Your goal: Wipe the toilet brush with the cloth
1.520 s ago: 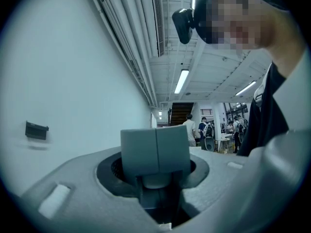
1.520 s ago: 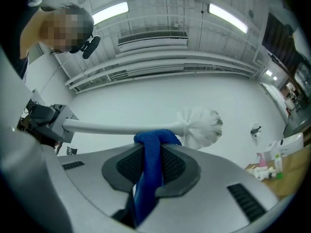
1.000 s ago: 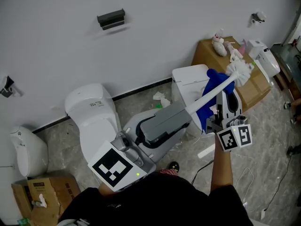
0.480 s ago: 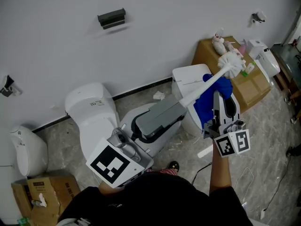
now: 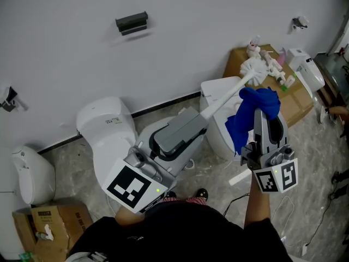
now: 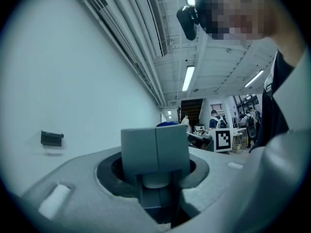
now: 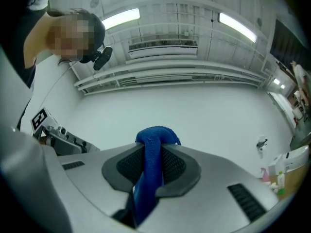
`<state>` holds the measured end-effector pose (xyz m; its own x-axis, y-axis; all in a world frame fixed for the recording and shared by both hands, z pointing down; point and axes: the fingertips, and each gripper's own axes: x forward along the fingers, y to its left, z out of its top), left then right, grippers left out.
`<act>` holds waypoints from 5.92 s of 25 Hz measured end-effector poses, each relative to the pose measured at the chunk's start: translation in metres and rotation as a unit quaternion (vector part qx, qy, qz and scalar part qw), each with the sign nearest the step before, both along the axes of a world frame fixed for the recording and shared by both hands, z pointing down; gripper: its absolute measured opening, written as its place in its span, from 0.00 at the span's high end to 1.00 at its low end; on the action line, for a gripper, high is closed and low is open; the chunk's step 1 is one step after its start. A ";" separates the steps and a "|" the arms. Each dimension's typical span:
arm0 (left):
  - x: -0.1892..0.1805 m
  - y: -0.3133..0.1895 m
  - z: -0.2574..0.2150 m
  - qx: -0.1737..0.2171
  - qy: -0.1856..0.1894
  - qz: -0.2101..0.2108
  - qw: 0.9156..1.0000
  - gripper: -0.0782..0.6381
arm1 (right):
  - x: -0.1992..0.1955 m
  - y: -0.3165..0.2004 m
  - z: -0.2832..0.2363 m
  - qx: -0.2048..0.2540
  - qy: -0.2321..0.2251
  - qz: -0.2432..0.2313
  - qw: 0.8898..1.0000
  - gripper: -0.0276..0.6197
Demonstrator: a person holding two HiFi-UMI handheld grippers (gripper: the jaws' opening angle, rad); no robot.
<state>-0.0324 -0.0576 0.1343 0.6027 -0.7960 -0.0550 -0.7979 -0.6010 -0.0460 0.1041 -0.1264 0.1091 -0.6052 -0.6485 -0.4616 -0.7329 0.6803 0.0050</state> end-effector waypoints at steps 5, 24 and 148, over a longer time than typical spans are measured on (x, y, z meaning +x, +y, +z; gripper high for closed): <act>-0.001 0.001 0.002 -0.004 -0.003 0.001 1.000 0.65 | -0.020 0.022 -0.026 0.027 -0.005 -0.043 0.999 0.85; 0.020 -0.005 -0.004 0.018 -0.049 0.033 0.998 0.65 | -0.089 0.038 -0.023 0.026 0.079 -0.158 0.984 0.85; -0.014 0.041 0.041 -0.050 -0.058 0.037 0.996 0.65 | -0.034 -0.042 0.068 -0.084 0.099 0.003 0.992 0.85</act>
